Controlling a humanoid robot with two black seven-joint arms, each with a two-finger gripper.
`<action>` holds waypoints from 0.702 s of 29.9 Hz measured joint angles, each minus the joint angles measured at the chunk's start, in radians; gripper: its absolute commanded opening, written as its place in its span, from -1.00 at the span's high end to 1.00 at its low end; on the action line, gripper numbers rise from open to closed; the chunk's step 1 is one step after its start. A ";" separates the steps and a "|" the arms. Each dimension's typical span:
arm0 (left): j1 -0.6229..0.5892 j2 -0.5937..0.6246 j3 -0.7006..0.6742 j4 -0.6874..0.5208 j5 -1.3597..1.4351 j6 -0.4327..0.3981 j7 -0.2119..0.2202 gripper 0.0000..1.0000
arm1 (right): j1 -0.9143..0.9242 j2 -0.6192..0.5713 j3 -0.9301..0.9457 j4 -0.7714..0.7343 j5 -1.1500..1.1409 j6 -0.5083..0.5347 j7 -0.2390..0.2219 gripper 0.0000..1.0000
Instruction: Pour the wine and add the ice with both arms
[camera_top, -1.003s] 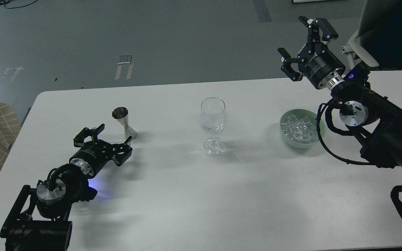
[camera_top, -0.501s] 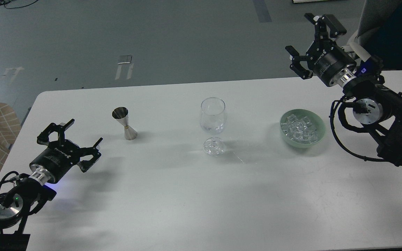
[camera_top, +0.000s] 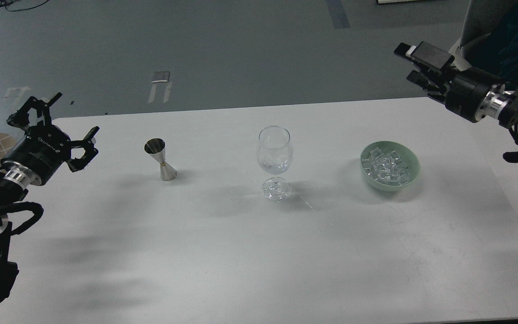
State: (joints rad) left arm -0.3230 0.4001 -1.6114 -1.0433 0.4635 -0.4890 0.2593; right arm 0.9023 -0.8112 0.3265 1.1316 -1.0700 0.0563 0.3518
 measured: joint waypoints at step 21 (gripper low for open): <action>-0.010 -0.067 0.005 -0.003 0.000 0.001 0.000 -0.95 | -0.012 0.085 -0.265 -0.127 -0.538 -0.136 0.000 -0.52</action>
State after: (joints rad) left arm -0.3333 0.3328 -1.6060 -1.0468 0.4633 -0.4885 0.2593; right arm 0.8902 -0.7263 0.0619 1.0049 -1.6079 -0.0801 0.3515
